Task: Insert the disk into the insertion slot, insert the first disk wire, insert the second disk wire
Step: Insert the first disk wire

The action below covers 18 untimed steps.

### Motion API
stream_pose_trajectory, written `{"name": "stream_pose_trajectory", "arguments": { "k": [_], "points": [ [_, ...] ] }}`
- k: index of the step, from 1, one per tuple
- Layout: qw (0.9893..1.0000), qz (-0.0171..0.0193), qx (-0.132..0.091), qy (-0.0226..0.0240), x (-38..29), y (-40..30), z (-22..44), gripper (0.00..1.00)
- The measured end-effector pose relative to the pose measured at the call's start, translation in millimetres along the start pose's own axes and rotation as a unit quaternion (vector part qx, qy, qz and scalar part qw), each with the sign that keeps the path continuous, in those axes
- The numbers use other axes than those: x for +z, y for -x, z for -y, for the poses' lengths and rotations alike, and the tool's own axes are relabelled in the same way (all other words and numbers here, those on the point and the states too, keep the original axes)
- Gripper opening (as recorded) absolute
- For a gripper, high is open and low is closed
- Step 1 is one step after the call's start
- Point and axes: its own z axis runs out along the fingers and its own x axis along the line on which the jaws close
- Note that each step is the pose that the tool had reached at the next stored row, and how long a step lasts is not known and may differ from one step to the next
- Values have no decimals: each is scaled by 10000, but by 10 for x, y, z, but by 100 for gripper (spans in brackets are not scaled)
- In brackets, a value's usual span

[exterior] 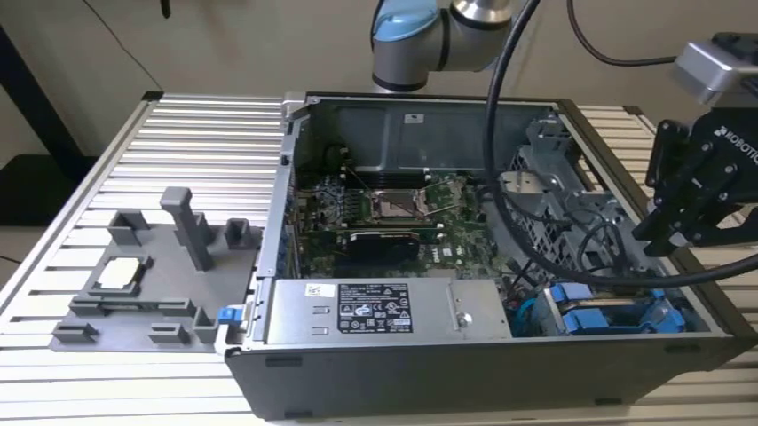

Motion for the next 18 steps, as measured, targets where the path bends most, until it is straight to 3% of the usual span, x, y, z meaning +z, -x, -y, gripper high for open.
{"name": "stream_pose_trajectory", "arguments": {
  "k": [7,10,17,18],
  "points": [
    [9999,1,10,-128,15,116,-154,27],
    [9998,29,8,-218,23,164,-215,27],
    [9994,56,-226,-243,39,214,-233,27],
    [9994,82,-236,-259,43,218,-243,27]
  ]
}}
